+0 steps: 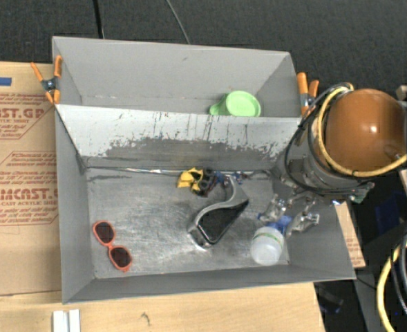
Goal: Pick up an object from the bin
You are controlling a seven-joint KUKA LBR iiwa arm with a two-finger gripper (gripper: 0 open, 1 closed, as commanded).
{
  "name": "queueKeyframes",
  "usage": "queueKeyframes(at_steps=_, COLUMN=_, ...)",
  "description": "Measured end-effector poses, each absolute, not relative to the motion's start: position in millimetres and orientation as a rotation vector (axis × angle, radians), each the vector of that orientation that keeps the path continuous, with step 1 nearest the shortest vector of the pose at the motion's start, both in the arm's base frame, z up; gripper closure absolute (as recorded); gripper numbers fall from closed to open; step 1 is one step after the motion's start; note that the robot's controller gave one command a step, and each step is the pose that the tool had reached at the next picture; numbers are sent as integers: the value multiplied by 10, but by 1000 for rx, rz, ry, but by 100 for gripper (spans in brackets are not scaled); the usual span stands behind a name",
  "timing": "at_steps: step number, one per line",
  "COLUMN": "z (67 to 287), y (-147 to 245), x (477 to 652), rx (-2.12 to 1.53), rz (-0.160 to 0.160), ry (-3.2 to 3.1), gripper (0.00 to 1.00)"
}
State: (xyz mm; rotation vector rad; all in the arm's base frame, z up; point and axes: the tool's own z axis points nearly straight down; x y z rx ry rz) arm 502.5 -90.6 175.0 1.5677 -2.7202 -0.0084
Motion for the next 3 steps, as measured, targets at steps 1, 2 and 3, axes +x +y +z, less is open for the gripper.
queueKeyframes(at_steps=1, z=1920, y=-903, x=5030, rx=1579, rz=1, ry=-2720, gripper=100)
queueKeyframes(at_steps=2, z=1908, y=-1007, x=5132, rx=1791, rz=4, ry=-2588, gripper=100)
queueKeyframes(at_steps=3, z=2230, y=-907, x=5278, rx=1893, rz=-13, ry=-2503, gripper=100)
